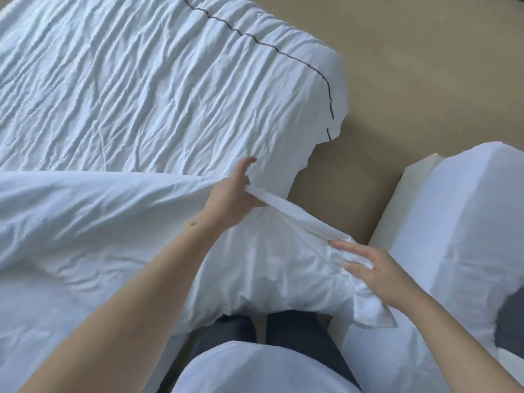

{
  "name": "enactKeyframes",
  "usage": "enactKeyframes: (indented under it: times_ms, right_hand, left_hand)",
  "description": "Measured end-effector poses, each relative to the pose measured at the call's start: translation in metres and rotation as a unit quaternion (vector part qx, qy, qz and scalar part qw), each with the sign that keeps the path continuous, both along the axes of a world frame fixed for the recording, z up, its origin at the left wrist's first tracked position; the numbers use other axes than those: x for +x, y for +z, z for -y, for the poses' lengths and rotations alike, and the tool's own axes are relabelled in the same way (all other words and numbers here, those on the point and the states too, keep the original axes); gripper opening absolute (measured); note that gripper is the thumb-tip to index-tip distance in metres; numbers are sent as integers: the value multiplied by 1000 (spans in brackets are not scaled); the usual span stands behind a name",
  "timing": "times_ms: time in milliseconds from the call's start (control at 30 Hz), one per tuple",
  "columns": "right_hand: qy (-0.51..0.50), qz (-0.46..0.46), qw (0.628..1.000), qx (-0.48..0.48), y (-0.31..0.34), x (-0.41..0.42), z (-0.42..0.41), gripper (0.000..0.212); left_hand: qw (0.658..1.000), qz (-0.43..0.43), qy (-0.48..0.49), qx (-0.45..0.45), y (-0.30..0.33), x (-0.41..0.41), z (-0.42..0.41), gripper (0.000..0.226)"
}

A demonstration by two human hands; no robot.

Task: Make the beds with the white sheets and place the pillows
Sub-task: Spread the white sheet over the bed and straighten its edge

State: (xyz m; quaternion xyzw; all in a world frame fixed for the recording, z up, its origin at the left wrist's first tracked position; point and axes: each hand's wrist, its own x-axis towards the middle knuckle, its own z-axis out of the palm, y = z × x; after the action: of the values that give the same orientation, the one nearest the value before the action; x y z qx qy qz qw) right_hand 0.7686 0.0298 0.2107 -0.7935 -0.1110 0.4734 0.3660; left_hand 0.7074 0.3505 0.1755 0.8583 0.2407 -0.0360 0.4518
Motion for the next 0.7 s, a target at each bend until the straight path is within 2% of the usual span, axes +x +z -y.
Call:
enactKeyframes:
  times_ms: [100,167,333,600,700]
  right_hand:
    - [-33,-24,999,-10,-24,8,38,46]
    - [-44,-41,998,-13,-51,10,48,49]
    - [-24,-61,997,-44,-157,36,37,49]
    - [50,18,990,-129,-356,126,2,45]
    - [81,59,985,-143,-409,144,-14,49]
  left_hand:
    - [997,-43,-55,23,-25,32,35,95]
    - [992,-68,-95,49,-53,41,45,89]
    - [980,-138,-123,71,-139,51,35,75]
    - [975,-127,-108,149,-248,92,41,57]
    - [970,-125,-104,181,-273,101,41,52]
